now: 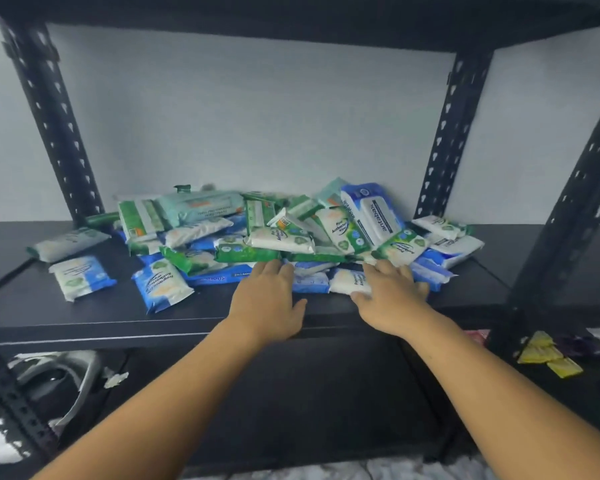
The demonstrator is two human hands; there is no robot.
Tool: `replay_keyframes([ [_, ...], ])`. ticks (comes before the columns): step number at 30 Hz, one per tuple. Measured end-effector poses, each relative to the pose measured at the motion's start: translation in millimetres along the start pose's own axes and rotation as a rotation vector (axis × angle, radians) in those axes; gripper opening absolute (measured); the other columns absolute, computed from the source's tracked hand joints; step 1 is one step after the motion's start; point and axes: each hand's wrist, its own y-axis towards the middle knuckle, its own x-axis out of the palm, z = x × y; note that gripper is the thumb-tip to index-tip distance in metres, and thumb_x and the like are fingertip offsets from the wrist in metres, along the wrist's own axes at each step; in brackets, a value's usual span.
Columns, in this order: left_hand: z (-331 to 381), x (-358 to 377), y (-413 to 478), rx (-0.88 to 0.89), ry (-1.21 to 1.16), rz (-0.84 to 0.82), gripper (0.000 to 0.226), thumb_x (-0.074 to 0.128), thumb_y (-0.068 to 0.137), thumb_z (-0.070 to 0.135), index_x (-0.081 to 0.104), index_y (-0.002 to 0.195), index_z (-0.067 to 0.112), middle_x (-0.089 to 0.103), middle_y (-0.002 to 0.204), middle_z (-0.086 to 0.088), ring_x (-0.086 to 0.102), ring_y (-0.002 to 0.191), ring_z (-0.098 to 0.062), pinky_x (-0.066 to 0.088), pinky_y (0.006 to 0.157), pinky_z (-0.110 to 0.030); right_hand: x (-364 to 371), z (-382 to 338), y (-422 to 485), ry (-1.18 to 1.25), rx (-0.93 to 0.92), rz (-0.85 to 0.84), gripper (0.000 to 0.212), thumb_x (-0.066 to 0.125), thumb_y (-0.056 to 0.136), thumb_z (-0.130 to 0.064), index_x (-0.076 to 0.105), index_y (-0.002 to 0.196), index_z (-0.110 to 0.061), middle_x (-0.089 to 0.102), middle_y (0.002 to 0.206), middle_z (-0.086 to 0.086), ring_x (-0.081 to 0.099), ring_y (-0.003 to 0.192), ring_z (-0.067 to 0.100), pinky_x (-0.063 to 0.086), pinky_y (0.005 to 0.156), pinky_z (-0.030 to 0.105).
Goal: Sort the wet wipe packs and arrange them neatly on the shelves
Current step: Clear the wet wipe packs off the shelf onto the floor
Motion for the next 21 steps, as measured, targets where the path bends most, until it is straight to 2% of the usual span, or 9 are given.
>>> replay_keyframes([
  [3, 0.8, 13.9, 0.8, -0.007, 0.050, 0.031, 0.069, 0.047, 0.095, 0.057, 0.038, 0.147, 0.013, 0.046, 0.139, -0.008, 0.041, 0.125, -0.030, 0.038, 0.108, -0.039, 5.7, 5.1, 0.9, -0.005, 0.015, 0.042, 0.052, 0.046, 0.095, -0.057, 0.049, 0.138, -0.029, 0.038, 0.135, -0.003, 0.031, 0.129, 0.026, 0.033, 0.100, 0.051],
  [7, 5.2, 16.9, 2.7, -0.036, 0.040, 0.061, 0.063, 0.045, 0.096, 0.059, 0.048, 0.139, 0.013, 0.046, 0.130, -0.007, 0.042, 0.119, -0.027, 0.040, 0.103, -0.036, -0.4, 14.9, -3.8, 0.061, 0.029, 0.062, 0.049, 0.058, 0.087, -0.063, 0.055, 0.125, -0.032, 0.047, 0.128, -0.006, 0.038, 0.127, 0.024, 0.034, 0.101, 0.049],
  [10, 14.8, 11.5, 1.4, -0.070, -0.005, 0.024, 0.055, 0.051, 0.096, 0.056, 0.049, 0.131, 0.014, 0.047, 0.127, -0.008, 0.041, 0.123, -0.029, 0.038, 0.104, -0.035, -11.2, 27.0, -9.6, 0.111, 0.057, 0.115, 0.044, 0.065, 0.083, -0.060, 0.062, 0.116, -0.031, 0.058, 0.123, -0.009, 0.049, 0.120, 0.020, 0.033, 0.098, 0.046],
  [12, 21.6, 4.9, 1.0, -0.077, -0.012, -0.013, 0.049, 0.057, 0.094, 0.052, 0.048, 0.125, 0.014, 0.056, 0.122, -0.008, 0.043, 0.127, -0.030, 0.036, 0.108, -0.035, -20.3, 38.0, -12.1, 0.164, 0.083, 0.179, 0.044, 0.069, 0.081, -0.056, 0.065, 0.117, -0.031, 0.059, 0.123, -0.009, 0.051, 0.119, 0.020, 0.034, 0.098, 0.044],
  [14, 26.9, -5.5, 0.2, -0.073, -0.045, -0.028, 0.049, 0.065, 0.089, 0.050, 0.049, 0.119, 0.016, 0.061, 0.112, -0.005, 0.048, 0.123, -0.029, 0.042, 0.103, -0.036, -28.1, 51.7, -9.4, 0.240, 0.124, 0.263, 0.045, 0.072, 0.079, -0.052, 0.067, 0.119, -0.033, 0.058, 0.126, -0.009, 0.051, 0.119, 0.022, 0.037, 0.100, 0.044],
  [16, 33.9, -15.5, -1.1, -0.044, -0.107, -0.025, 0.051, 0.071, 0.084, 0.048, 0.050, 0.120, 0.018, 0.058, 0.113, -0.002, 0.050, 0.116, -0.026, 0.044, 0.095, -0.035, -31.8, 67.1, -1.4, 0.281, 0.190, 0.349, 0.044, 0.071, 0.079, -0.051, 0.068, 0.119, -0.033, 0.058, 0.126, -0.007, 0.051, 0.119, 0.025, 0.039, 0.099, 0.046],
  [19, 49.7, -21.5, 4.1, 0.046, -0.219, 0.083, 0.047, 0.072, 0.085, 0.042, 0.057, 0.121, 0.015, 0.058, 0.113, -0.004, 0.054, 0.109, -0.027, 0.044, 0.091, -0.036, -29.3, 86.3, 14.9, 0.268, 0.251, 0.399, 0.040, 0.069, 0.080, -0.052, 0.068, 0.113, -0.030, 0.059, 0.120, -0.004, 0.052, 0.114, 0.028, 0.041, 0.093, 0.046],
  [21, 58.9, -19.2, 17.5, 0.109, -0.243, 0.188, 0.042, 0.070, 0.086, 0.040, 0.061, 0.115, 0.011, 0.057, 0.108, -0.007, 0.054, 0.103, -0.029, 0.047, 0.087, -0.039, -23.6, 92.8, 23.6, 0.222, 0.286, 0.317, 0.040, 0.068, 0.082, -0.052, 0.066, 0.114, -0.029, 0.057, 0.120, -0.001, 0.050, 0.115, 0.030, 0.039, 0.091, 0.045],
])
